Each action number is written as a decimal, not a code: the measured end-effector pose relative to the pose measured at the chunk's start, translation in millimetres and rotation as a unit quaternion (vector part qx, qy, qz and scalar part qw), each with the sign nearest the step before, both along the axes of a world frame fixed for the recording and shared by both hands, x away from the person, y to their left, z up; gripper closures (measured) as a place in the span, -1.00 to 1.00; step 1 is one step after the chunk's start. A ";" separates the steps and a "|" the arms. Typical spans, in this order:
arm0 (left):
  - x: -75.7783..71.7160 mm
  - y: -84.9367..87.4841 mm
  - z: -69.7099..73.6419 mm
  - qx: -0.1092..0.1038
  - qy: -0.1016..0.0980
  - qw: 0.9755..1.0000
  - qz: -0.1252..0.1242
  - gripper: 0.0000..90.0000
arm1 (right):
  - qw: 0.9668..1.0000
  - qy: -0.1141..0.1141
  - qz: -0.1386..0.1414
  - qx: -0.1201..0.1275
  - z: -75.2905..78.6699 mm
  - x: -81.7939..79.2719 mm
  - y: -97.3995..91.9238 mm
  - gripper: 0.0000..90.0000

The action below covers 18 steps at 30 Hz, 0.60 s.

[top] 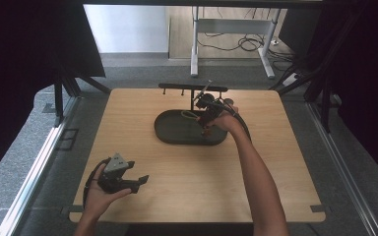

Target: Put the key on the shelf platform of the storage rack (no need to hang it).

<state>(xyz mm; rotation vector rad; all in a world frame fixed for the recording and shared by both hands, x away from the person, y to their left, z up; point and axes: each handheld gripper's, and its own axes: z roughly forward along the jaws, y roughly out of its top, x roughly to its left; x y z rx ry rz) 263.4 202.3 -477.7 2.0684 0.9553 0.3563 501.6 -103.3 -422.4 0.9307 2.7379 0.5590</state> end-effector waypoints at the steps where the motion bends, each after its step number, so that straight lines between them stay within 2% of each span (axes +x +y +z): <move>1: 0.0 0.1 0.1 0.000 0.000 1.000 0.000 -0.45 | 1.000 -0.001 0.003 0.000 -1.6 0.9 -0.8 0.49; 6: -0.5 -0.1 0.5 -0.001 0.000 1.000 0.000 -0.45 | 1.000 0.003 -0.003 0.006 -8.4 2.9 -1.8 0.49; 18: -0.2 -0.3 0.1 0.001 0.000 1.000 0.000 -0.45 | 1.000 0.004 -0.004 0.000 -21.9 4.3 -3.3 0.49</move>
